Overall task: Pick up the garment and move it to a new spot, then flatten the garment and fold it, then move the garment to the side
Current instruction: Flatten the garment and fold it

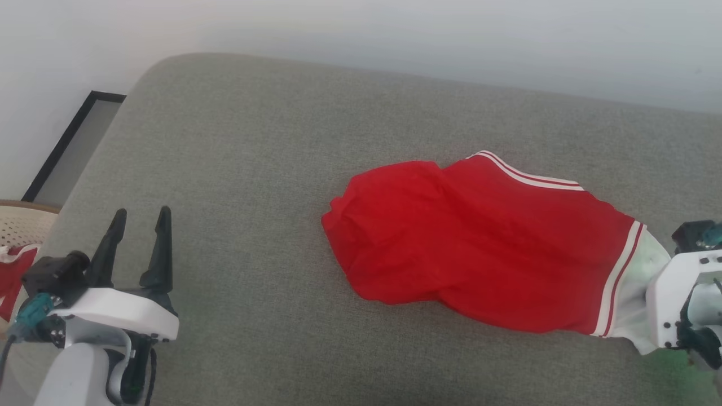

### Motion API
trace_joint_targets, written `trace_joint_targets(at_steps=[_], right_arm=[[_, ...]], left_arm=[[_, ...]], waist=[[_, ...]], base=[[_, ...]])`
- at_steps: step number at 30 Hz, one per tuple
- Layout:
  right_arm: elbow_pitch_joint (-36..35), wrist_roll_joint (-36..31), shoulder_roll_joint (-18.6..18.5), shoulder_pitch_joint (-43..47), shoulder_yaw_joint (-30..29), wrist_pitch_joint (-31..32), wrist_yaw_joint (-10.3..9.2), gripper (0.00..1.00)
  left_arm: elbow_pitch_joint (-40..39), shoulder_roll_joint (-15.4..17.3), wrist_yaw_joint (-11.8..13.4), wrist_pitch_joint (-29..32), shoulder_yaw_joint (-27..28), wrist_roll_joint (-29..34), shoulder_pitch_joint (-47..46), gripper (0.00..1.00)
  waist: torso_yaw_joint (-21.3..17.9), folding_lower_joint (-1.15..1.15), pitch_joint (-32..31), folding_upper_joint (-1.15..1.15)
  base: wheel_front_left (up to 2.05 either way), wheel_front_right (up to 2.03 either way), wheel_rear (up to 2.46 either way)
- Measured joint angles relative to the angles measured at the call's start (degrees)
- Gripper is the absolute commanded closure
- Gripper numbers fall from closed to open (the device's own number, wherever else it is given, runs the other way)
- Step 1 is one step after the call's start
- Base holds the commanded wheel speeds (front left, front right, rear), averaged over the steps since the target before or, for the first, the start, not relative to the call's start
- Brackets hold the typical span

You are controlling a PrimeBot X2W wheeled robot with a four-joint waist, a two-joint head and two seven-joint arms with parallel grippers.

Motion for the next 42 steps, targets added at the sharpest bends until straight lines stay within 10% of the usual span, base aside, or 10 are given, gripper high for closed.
trace_joint_targets(at_steps=[18,19,20,21,30,42], right_arm=[[-4.91,4.34,-9.39,5.14,-5.12,4.09,-0.08,1.0],[-4.52,4.32,-8.86,5.14,-5.66,3.64,-0.11,0.91],[-3.64,4.3,-7.82,5.09,-6.21,3.26,-0.13,0.61],[-3.31,4.03,-7.45,4.93,-6.34,3.04,-0.14,0.0],[-4.04,2.15,-4.71,2.72,-7.12,3.96,-0.2,0.0],[-22.06,-1.89,1.52,3.52,-7.82,-5.83,-0.11,0.0]], left_arm=[[-0.14,0.67,-0.02,-0.22,0.23,-0.07,-0.94,0.0],[0.03,0.68,-0.02,-0.22,-0.01,-0.07,-1.23,0.0],[0.35,0.71,-0.16,-0.21,-0.66,-0.07,-1.84,0.0],[0.46,0.81,-0.16,-0.08,-1.08,-0.08,-2.04,0.0],[0.08,2.71,-0.18,7.26,-4.71,-2.69,-5.04,0.0],[-3.18,6.09,-0.14,29.65,-10.99,-9.59,-13.23,0.0]], waist=[[-1.68,0.0,1.79,0.0],[-1.73,0.0,1.91,0.0],[-1.88,0.0,2.02,0.0],[-1.97,0.0,2.03,0.0],[-4.06,0.0,0.84,0.0],[-11.73,0.0,-1.22,0.0]], base=[[0.0,0.0,0.0],[0.0,0.0,0.0],[0.0,0.0,0.0],[0.0,0.0,0.0],[0.0,0.0,0.0],[0.0,0.0,0.0]])
